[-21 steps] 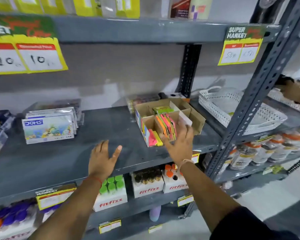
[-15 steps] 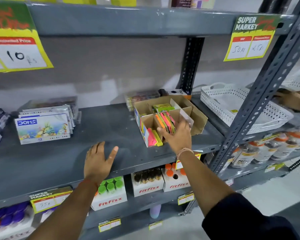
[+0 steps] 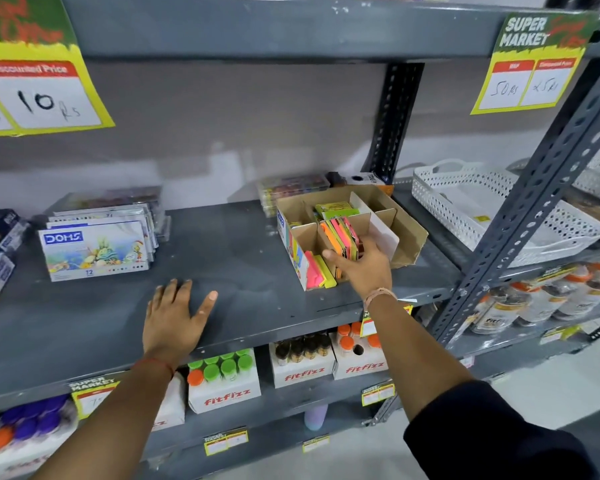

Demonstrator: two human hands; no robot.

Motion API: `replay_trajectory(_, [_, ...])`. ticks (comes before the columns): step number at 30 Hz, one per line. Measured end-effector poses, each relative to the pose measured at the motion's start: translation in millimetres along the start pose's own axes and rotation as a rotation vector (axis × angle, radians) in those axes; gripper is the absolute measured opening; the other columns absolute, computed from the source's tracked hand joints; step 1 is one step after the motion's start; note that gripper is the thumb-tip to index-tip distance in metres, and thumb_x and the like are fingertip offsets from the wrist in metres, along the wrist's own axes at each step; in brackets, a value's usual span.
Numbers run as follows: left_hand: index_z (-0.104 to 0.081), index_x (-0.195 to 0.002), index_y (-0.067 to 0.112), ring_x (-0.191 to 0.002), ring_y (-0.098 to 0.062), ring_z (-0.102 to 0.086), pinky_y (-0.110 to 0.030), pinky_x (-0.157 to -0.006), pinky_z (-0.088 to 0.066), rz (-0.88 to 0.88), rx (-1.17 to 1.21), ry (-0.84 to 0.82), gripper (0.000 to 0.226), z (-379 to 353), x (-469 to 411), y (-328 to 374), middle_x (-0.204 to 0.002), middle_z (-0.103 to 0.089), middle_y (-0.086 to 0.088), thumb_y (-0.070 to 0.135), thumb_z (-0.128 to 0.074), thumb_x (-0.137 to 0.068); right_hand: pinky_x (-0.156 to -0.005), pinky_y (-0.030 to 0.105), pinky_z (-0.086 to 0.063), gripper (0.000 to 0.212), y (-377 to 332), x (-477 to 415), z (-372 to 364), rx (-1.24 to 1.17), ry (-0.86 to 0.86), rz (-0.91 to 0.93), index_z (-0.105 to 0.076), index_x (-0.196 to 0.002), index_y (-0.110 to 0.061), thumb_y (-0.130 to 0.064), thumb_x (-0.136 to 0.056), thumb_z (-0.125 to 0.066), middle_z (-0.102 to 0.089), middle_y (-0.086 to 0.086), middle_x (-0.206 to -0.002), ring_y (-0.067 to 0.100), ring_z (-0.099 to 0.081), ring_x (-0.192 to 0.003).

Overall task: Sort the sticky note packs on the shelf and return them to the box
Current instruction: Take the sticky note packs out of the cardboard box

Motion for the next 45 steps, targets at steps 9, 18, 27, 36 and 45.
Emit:
replay_trajectory(9, [-0.038, -0.138, 0.013, -0.144, -0.032, -0.017, -0.045, -0.119, -0.013, -0.039, -0.013, -0.025, 0.058, -3.1, 3.7, -4.9, -0.152, -0.029, -0.013, 0.045, -0.045, -0.089, -0.091, 0.039, -0.049, 0.036, -10.1, -5.2, -0.4, -0.104, -0.014, -0.129, -0.056, -0.104, -0.027, -0.045, -0.075, -0.063, -0.067, 0.0, -0.1, 0.026, -0.06, -0.1])
replay_trajectory(18, [-0.039, -0.137, 0.014, -0.144, -0.032, -0.016, -0.045, -0.12, -0.013, -0.042, -0.029, -0.016, 0.058, -5.0, 3.4, -5.5, -0.152, -0.029, -0.012, 0.047, -0.042, -0.09, -0.054, 0.01, -0.052, 0.05, -9.3, -18.2, 32.7, -0.227, -0.028, -0.116, -0.056, -0.125, -0.02, -0.018, -0.077, -0.073, -0.065, -0.001, -0.095, 0.004, -0.061, -0.07])
replay_trajectory(27, [-0.039, -0.138, 0.015, -0.144, -0.031, -0.017, -0.045, -0.12, -0.013, -0.039, -0.043, -0.019, 0.058, -5.0, 2.8, -4.8, -0.153, -0.029, -0.011, 0.048, -0.041, -0.09, -0.086, 0.041, -0.056, 0.025, -16.3, -13.3, 13.9, -0.045, 0.017, 0.001, -0.064, -0.095, -0.013, -0.009, -0.072, -0.073, -0.071, 0.01, -0.094, 0.023, -0.067, -0.087])
replay_trajectory(36, [-0.034, -0.139, 0.014, -0.145, -0.029, -0.015, -0.041, -0.121, -0.011, -0.034, 0.004, -0.051, 0.058, -0.6, 1.3, -7.1, -0.154, -0.025, -0.009, 0.047, -0.038, -0.092, -0.083, 0.026, -0.046, 0.046, -65.4, 7.3, 15.5, -0.017, 0.32, 0.212, -0.054, -0.115, -0.008, -0.025, -0.075, -0.071, -0.068, 0.01, -0.102, 0.022, -0.062, -0.092])
replay_trajectory(45, [-0.033, -0.14, 0.014, -0.145, -0.029, -0.014, -0.042, -0.12, -0.011, 0.004, -0.063, -0.026, 0.058, 13.7, -0.6, -36.7, -0.155, -0.024, -0.01, 0.047, -0.039, -0.091, -0.067, 0.033, -0.049, 0.05, -125.9, 38.2, -46.6, 0.323, -0.088, 0.544, -0.053, -0.119, -0.013, -0.027, -0.074, -0.069, -0.069, 0.013, -0.097, 0.032, -0.066, -0.086])
Point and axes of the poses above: each hand's wrist, its own x-axis away from the middle knuckle, its own z-axis out of the back of the hand, y = z × x, the point moved 1 cm from there along -x, towards the middle knuckle
